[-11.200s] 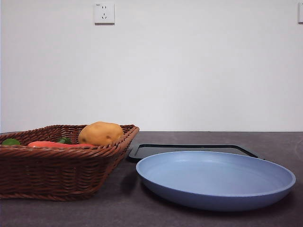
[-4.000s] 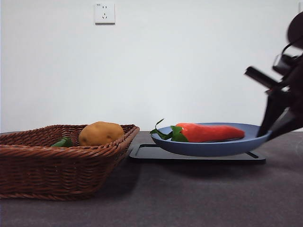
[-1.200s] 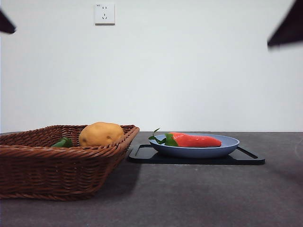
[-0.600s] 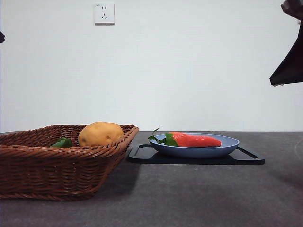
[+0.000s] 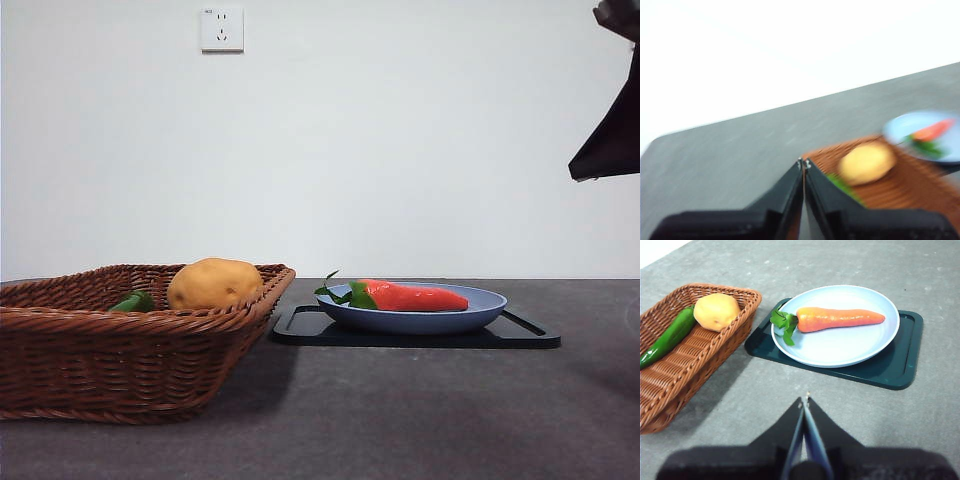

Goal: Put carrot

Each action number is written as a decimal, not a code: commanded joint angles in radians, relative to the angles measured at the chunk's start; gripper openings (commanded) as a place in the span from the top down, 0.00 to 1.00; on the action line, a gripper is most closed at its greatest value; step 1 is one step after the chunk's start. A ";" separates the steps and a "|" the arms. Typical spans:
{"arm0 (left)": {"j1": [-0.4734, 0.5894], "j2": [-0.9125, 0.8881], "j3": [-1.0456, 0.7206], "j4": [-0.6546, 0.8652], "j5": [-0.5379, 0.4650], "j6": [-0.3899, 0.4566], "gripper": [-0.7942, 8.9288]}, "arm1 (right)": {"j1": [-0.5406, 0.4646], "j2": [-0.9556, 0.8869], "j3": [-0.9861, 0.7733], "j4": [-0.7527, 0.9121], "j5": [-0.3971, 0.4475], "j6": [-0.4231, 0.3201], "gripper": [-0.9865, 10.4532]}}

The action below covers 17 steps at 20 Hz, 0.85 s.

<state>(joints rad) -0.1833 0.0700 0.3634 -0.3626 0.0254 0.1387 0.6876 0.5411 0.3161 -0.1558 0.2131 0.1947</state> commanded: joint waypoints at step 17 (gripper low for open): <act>0.139 -0.068 -0.351 0.183 0.005 -0.097 0.91 | 0.007 0.004 0.011 0.013 0.003 0.010 0.91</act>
<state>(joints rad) -0.0460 0.0063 0.0204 -0.1886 0.0292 0.0509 0.6872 0.5411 0.3161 -0.1558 0.2131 0.1947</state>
